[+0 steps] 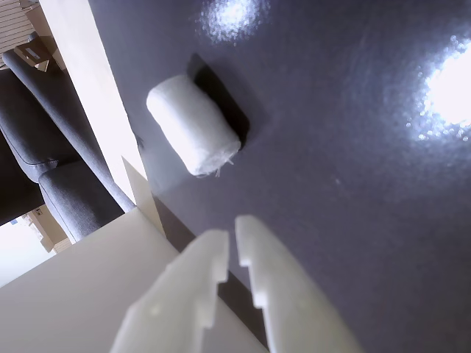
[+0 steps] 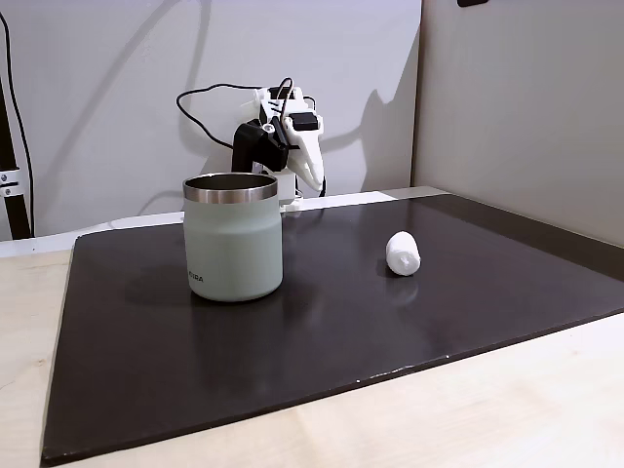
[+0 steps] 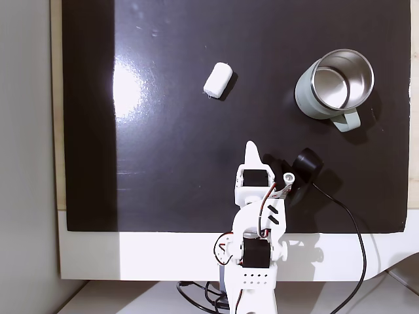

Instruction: Grasp a gauze and put it in the cup.

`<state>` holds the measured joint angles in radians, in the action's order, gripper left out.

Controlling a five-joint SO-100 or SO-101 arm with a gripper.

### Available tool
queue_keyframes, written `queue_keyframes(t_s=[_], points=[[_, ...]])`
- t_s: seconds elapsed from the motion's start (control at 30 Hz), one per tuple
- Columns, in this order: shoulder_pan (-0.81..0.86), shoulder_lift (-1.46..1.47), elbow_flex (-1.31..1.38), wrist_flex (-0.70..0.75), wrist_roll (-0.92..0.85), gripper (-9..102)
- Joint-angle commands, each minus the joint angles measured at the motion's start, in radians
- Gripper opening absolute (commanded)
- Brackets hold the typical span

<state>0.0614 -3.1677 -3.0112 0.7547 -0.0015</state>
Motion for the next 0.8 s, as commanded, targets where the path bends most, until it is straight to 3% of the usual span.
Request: queue_keyframes(t_s=[0.0, 0.57, 0.77], points=[[-0.074, -0.011, 0.006, -0.015, -0.035, 0], [-0.061, -0.009, 0.009, -0.012, 0.003, 0], [-0.107, -0.003, 0.178, 0.101, -0.060, 0]])
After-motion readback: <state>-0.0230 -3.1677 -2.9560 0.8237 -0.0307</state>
